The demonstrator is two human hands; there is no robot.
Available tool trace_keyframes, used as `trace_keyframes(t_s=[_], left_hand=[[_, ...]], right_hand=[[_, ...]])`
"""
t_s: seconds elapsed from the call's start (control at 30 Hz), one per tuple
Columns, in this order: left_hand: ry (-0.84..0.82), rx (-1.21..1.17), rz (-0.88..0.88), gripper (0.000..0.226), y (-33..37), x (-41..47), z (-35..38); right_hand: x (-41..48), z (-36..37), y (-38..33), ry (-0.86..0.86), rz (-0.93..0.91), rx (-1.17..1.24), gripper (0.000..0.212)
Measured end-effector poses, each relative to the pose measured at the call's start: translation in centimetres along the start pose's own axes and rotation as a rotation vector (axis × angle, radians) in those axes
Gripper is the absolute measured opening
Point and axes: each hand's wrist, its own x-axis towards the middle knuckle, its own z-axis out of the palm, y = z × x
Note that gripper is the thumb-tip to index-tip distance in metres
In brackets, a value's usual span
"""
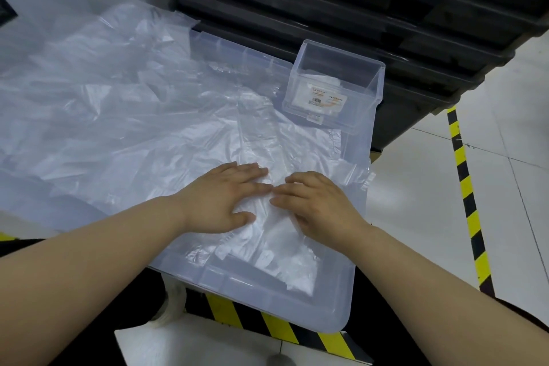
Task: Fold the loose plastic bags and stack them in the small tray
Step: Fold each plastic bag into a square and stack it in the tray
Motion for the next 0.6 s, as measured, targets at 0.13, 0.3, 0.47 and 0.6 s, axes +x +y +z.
trace_keyframes(t_s=[0.13,0.3,0.47,0.6], left_hand=[[0.042,-0.050,0.027,0.093,0.0,-0.2,0.3],[0.245,-0.031,0.063,0.061,0.4,-0.5,0.2],[0.410,-0.135,0.024,0.041,0.9,-0.4,1.3],[0.445,-0.373,-0.162,0.062,1.6,0.0,1.1]], right_hand=[[0.3,-0.2,-0.5,0.031,0.132,0.212,0.027],[0.6,-1.6,-0.5,-0.107,0.581,0.661,0.030],[1.3,-1.3,-0.2,-0.164,0.726,0.826,0.026],[2.6,-0.9,0.1,-0.186,0.816,0.784,0.022]])
